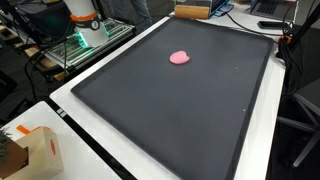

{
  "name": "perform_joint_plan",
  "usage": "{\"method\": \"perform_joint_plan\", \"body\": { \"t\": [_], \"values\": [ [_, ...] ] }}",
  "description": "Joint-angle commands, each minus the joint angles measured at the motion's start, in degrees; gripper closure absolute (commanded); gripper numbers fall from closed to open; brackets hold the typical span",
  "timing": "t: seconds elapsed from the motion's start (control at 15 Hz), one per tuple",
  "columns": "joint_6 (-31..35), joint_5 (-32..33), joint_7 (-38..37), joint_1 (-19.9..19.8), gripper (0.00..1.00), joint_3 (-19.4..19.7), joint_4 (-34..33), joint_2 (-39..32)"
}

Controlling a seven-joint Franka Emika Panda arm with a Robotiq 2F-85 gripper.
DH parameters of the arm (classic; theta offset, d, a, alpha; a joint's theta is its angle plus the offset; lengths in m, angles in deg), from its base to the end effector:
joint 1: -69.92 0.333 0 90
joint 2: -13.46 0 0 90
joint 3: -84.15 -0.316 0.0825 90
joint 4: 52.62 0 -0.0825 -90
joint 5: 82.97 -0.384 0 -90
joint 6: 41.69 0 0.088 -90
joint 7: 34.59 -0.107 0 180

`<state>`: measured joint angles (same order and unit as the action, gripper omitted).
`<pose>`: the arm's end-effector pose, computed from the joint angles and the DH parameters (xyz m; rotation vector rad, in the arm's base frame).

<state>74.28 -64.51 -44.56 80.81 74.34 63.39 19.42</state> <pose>0.5089 0.1755 0.5066 2.8185 0.4472 0.2580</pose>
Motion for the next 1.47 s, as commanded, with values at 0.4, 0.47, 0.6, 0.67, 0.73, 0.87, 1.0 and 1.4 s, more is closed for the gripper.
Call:
{"method": "perform_joint_plan", "body": {
  "t": [0.4,0.47,0.6,0.67,0.73,0.87,1.0,1.4],
  "values": [
    [-0.15,-2.19,5.59,-0.9,0.51,-0.5,1.12,2.38],
    [-0.14,-2.19,5.58,-0.9,0.51,-0.49,1.11,2.2],
    [-0.14,-2.19,5.58,-0.89,0.51,-0.49,1.05,2.03],
    [-0.14,-2.19,5.58,-0.89,0.51,-0.49,1.04,2.02],
    [-0.14,-2.19,5.58,-0.89,0.51,-0.49,1.02,2.02],
    [-0.14,-2.19,5.58,-0.89,0.51,-0.49,1.0,2.02],
    [-0.14,-2.19,5.58,-0.89,0.51,-0.49,0.99,2.02],
    [0.83,-3.14,7.73,-0.86,0.76,-0.09,1.22,1.48]
  ]
}}
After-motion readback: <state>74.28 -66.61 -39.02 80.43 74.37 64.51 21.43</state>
